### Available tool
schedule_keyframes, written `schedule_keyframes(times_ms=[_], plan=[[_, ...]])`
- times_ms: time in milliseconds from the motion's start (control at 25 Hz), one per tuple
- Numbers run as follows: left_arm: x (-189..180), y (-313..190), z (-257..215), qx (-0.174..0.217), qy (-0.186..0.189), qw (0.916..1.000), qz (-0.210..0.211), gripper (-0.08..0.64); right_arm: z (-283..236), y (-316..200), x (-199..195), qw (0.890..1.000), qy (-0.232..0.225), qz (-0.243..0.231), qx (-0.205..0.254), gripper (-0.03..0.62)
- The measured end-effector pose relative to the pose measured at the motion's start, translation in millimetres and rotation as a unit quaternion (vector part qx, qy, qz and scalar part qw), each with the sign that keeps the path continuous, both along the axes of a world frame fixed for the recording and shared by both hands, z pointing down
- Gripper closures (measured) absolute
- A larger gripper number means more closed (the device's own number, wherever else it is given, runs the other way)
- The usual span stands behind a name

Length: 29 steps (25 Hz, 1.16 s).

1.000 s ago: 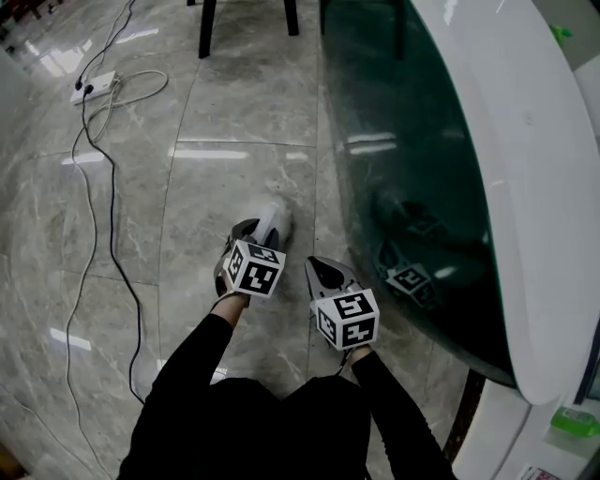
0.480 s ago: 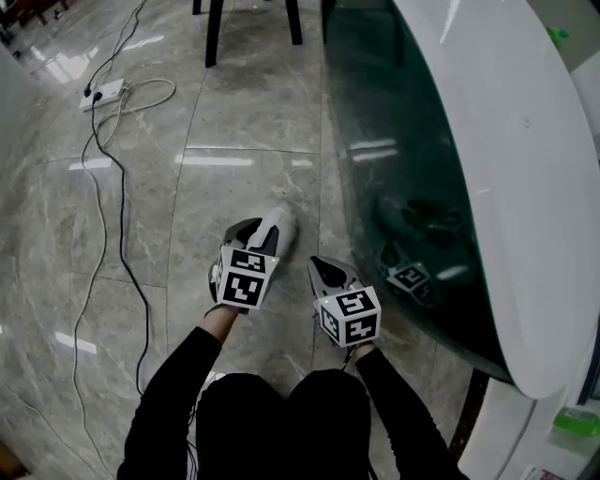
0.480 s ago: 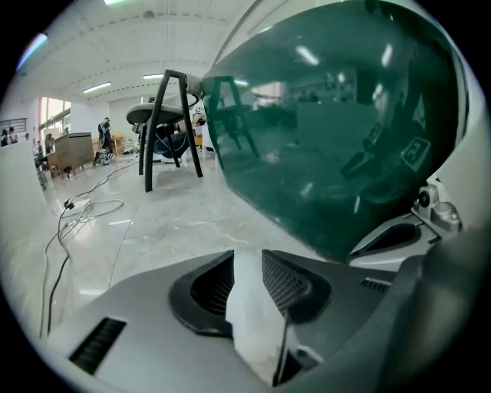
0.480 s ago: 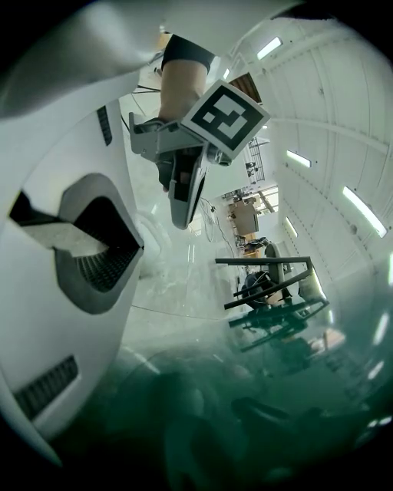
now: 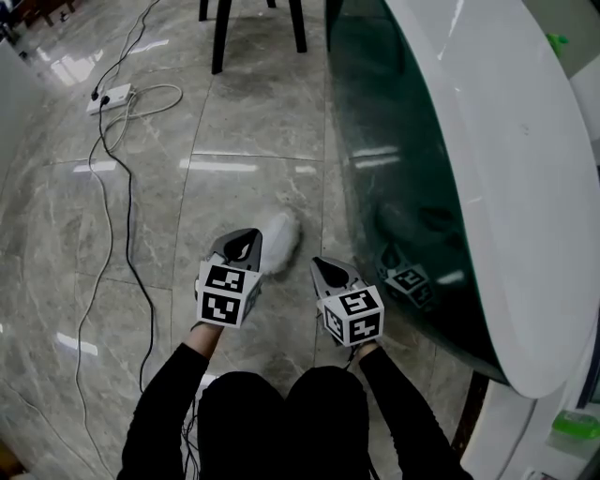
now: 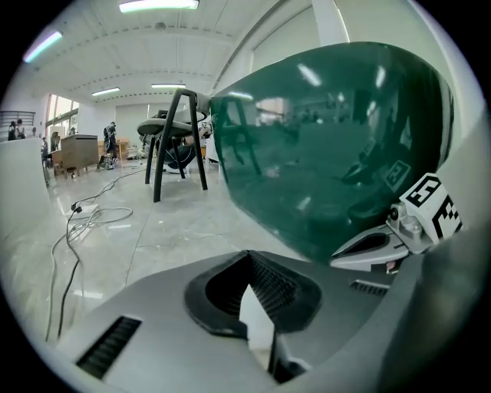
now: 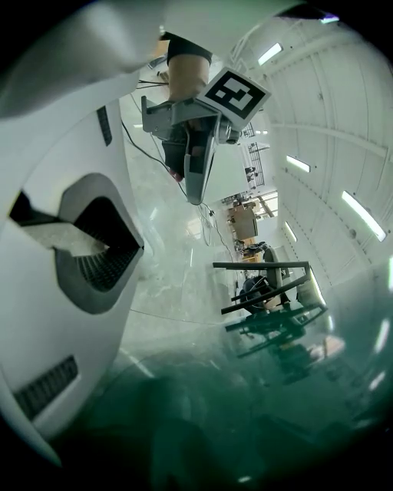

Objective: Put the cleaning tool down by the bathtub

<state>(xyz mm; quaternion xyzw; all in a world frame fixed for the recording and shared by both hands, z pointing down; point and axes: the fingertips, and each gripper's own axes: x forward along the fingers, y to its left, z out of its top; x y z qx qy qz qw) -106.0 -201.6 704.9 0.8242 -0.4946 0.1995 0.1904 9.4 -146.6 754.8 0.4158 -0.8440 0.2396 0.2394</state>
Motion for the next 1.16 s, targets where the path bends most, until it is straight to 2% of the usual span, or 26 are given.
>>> schedule_keyframes(times_ms=[240,840,1160], plan=[[-5.8,6.3,6.3,-0.008,0.013,0.9998,-0.014,0.552,-2.0,1.6,-5.6,0.999,0.025,-0.021,0.013,0.592],[-11.0,16.3,22.1,-0.029,0.020,0.9985,-0.041,0.552,5.1,2.9,-5.7,1.000,0.020,0.001,-0.004,0.592],[-13.1,16.4,24.8,-0.033,0.024,0.9979,-0.050,0.552,4.0,2.1,-8.1,1.000,0.026,-0.003,0.001,0.592]])
